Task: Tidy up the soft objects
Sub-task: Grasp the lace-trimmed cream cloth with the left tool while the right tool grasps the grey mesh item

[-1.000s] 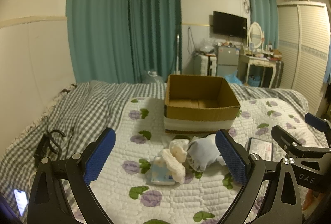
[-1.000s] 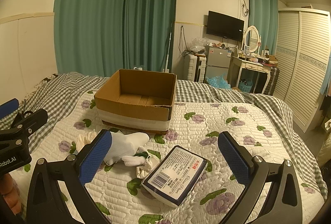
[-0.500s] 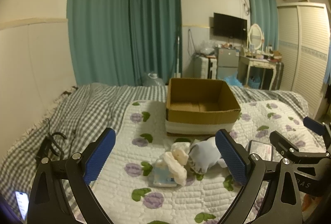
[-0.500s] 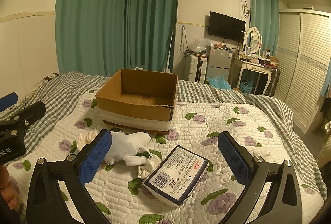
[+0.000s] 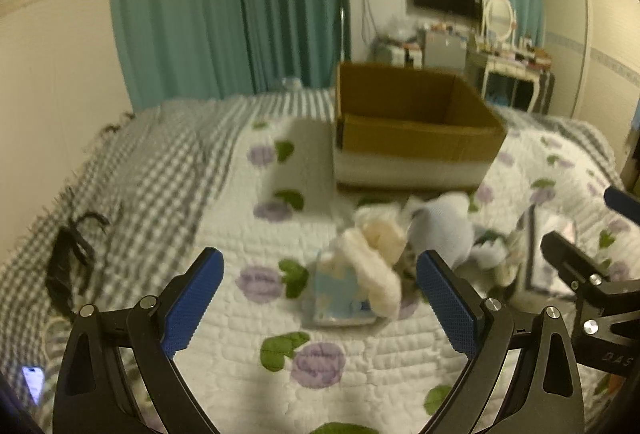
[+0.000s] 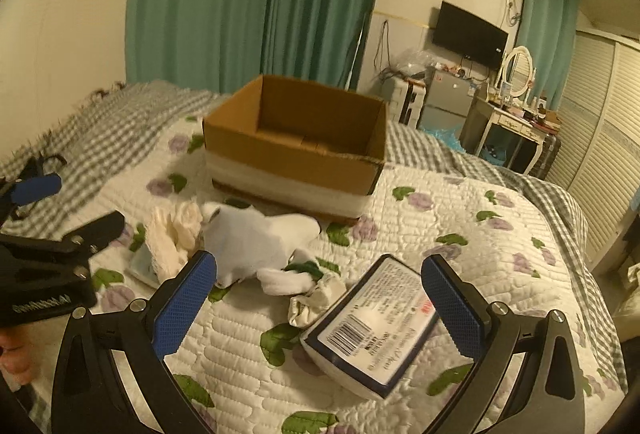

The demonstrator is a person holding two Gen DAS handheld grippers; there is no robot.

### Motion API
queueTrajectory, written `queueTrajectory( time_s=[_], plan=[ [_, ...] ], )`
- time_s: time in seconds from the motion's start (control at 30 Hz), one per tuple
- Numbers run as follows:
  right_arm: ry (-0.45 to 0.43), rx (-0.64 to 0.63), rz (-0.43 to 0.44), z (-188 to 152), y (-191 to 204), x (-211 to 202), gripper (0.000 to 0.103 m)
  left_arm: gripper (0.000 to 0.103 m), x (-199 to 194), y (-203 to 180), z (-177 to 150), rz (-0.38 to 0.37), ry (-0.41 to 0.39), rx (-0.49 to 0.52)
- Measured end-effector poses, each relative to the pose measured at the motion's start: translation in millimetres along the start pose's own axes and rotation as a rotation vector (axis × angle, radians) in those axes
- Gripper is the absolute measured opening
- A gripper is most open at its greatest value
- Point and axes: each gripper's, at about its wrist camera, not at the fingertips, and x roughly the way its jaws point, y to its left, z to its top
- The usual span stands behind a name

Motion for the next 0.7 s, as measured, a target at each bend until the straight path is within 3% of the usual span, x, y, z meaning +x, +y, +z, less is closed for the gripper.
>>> queueTrajectory(
  time_s=[0.17,0.43,0.5,0.53,0.57,0.7],
  plan=[
    [0.052,-0.039,-0.03,-3.7,9.5,24.0,0.103,0.098,37.4,-0.9,-10.4,-0.041,0.085,-0.012],
    [0.109,-0.037,-0.08,-4.7,3.6,62.0,0.103,0.096,78.5,-18.2,-4.4,-0.128,0.127,0.003],
    [0.104,-0.03,-0.084,-3.7,2.3,65.8,0.103,0.078,81.3,-21.0,-5.0,-0.143,0.127,0.024],
    [0.101,-0.03,-0.081,-2.7,2.1,67.6,0.103,0.057,83.0,-22.1,-5.2,-0.16,0.134,0.033],
    [0.097,-0.032,-0.076,-1.3,2.5,68.9,0.103,0.045,87.3,-21.8,-5.3,-0.186,0.153,0.038],
    [0.089,-0.057,-0.035,5.7,11.2,72.7,0.103,0.026,92.0,-19.6,-6.9,-0.199,0.179,0.04]
  ],
)
